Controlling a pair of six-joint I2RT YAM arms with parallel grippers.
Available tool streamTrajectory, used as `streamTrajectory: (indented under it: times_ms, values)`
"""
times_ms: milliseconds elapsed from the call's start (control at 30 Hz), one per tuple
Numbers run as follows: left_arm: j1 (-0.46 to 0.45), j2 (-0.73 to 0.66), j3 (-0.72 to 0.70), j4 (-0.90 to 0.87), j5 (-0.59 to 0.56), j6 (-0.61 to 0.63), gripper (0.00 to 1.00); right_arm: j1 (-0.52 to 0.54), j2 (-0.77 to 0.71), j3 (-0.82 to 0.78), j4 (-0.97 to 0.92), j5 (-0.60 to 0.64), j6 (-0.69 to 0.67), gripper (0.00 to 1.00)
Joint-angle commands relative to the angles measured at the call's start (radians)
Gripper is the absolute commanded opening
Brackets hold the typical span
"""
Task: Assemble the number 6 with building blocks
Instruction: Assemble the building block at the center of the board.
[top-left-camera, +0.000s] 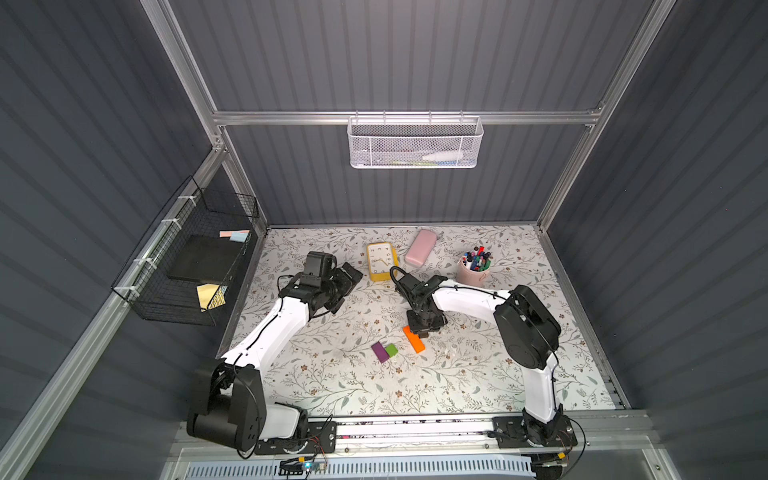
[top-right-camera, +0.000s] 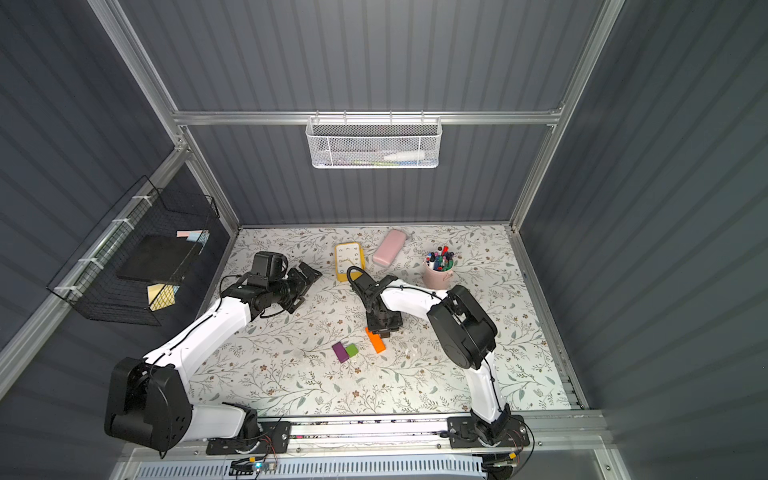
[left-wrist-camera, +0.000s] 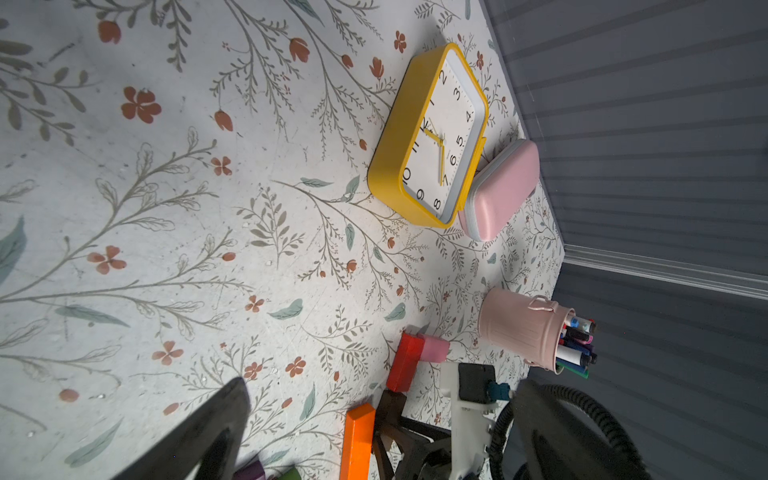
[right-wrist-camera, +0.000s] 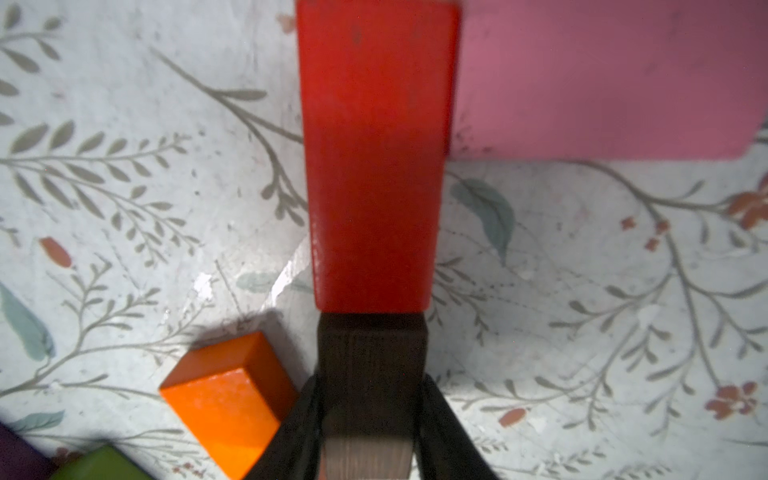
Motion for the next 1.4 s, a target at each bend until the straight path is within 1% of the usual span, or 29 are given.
streamTrajectory:
  times_ms: [0, 600, 900, 1367]
  values:
    - [-0.002, -0.029, 0.003, -0.02, -0.016, -0.005, 0.99, 0.0, 0.041, 0.004, -0.011, 0.025, 0.013, 0.39]
    - [-0.002, -0.026, 0.012, -0.021, -0.014, 0.0, 0.99, -0.006, 0.04, -0.005, 0.003, 0.018, 0.032, 0.41]
    - [-0.002, -0.023, 0.017, -0.025, -0.013, 0.003, 1.0, -0.008, 0.05, -0.001, 0.013, 0.009, 0.039, 0.38]
    - [-0.002, -0.013, 0.023, -0.025, -0.013, 0.007, 0.99, -0.016, 0.054, -0.002, 0.018, 0.009, 0.053, 0.37]
